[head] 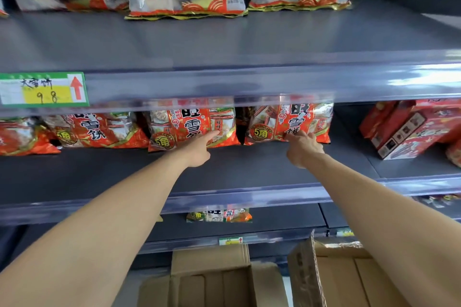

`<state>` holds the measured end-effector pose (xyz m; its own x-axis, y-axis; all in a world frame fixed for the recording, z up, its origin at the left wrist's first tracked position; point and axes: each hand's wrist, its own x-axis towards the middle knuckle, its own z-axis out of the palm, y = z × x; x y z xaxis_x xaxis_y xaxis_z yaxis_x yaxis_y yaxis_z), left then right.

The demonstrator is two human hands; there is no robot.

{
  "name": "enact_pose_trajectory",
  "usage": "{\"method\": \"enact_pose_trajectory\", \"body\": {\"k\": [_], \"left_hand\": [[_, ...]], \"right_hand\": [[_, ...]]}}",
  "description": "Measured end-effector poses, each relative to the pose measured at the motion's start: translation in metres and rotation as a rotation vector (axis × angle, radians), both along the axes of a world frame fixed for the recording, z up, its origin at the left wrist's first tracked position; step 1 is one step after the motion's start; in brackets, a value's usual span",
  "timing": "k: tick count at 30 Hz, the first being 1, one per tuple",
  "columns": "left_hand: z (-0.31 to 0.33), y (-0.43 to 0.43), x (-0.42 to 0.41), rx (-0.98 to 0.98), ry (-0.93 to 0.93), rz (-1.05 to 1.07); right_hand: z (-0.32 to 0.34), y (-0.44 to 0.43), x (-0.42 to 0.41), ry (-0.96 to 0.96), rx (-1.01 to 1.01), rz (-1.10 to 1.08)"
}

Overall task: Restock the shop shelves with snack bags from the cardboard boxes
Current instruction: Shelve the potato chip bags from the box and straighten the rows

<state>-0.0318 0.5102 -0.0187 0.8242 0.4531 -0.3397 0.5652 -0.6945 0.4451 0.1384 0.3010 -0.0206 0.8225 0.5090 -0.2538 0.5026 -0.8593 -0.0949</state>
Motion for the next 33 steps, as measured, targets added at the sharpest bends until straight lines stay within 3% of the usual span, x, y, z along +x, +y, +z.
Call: {"method": "enact_pose_trajectory", "body": {"k": [6,12,19,26,30,33], "left_hand": [[0.016,-0.024,-0.012,-0.022,0.026,-0.048],[0.059,-0.053,-0.043,0.11,0.05,-0.19],[0.164,-0.075,-0.096,0.265,-0.127,-0.247],[0.263,-0.064,-0.157,0.373,-0.285,-0.195],[0.299,-0.012,-0.171,0.491,-0.392,-0.117],[0.311,0.04,-0.165,0.523,-0.361,-0.074]], "right_hand": [[0.022,-0.001,-0.026,-0.006,-0.027,0.117],[0.064,-0.003,-0.088,-0.016,-0.032,0.303],[0.168,0.009,-0.17,-0.282,0.174,0.615],[0.264,0.041,-0.202,-0.466,0.544,0.644],[0.288,0.08,-0.194,-0.476,0.497,0.618],[0.297,0.114,-0.184,-0.425,0.443,0.55]]}}
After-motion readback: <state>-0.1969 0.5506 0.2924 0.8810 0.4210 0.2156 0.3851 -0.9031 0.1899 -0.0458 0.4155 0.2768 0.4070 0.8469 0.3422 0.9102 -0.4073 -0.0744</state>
